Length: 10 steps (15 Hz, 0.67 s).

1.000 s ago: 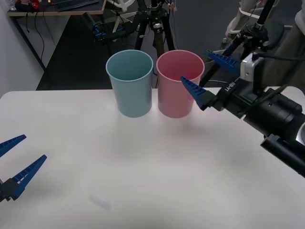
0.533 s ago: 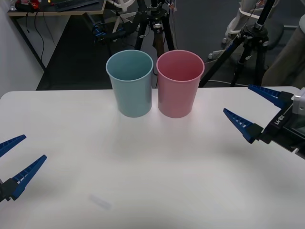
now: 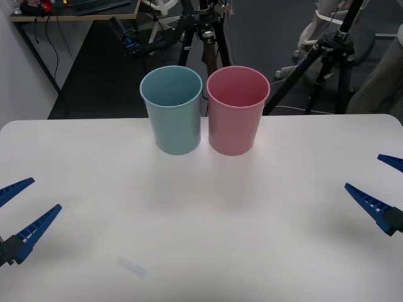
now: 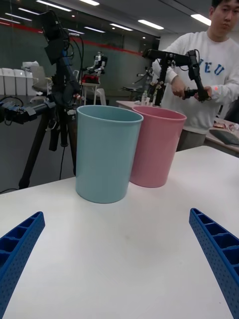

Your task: Grasp the object on the table and drop it into the matching bin: aluminum can to the light blue bin, PET bottle to the pink bin.

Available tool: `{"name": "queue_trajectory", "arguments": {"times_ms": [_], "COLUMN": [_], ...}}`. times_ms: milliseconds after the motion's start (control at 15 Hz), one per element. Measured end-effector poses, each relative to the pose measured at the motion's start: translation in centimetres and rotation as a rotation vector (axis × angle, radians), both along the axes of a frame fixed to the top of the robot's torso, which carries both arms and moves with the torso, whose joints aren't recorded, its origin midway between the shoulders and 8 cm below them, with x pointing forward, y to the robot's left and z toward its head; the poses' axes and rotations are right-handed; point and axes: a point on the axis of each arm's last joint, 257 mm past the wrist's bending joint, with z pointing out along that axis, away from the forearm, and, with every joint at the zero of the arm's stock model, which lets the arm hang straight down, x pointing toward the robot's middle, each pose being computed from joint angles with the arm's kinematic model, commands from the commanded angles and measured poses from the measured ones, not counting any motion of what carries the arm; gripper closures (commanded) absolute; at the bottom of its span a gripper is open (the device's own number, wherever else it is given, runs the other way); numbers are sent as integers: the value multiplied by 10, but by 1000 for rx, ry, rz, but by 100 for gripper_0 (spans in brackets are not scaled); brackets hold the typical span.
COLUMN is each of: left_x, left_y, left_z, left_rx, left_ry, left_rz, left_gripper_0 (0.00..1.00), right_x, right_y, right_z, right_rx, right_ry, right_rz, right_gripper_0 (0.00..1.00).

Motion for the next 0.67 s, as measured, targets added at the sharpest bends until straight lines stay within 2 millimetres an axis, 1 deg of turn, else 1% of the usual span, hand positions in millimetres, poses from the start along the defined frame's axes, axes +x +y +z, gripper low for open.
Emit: {"name": "queue_trajectory", "arguments": {"times_ms": [267, 467, 667], "left_x": [0, 0, 0], "left_y": [0, 0, 0], "left_z": [0, 0, 0], "left_rx": [0, 0, 0], "left_ry": [0, 0, 0], "left_rz": [0, 0, 0], "left_gripper_0": [0, 0, 0], "right_x": [-22, -36, -44], "right_y": [-27, -37, -43], "right_z": [-11, -16, -18], "right_rx": [26, 49, 53], "right_ry": [49, 76, 88], "right_rz": [-63, -87, -96], "right_gripper_0": [0, 0, 0]}}
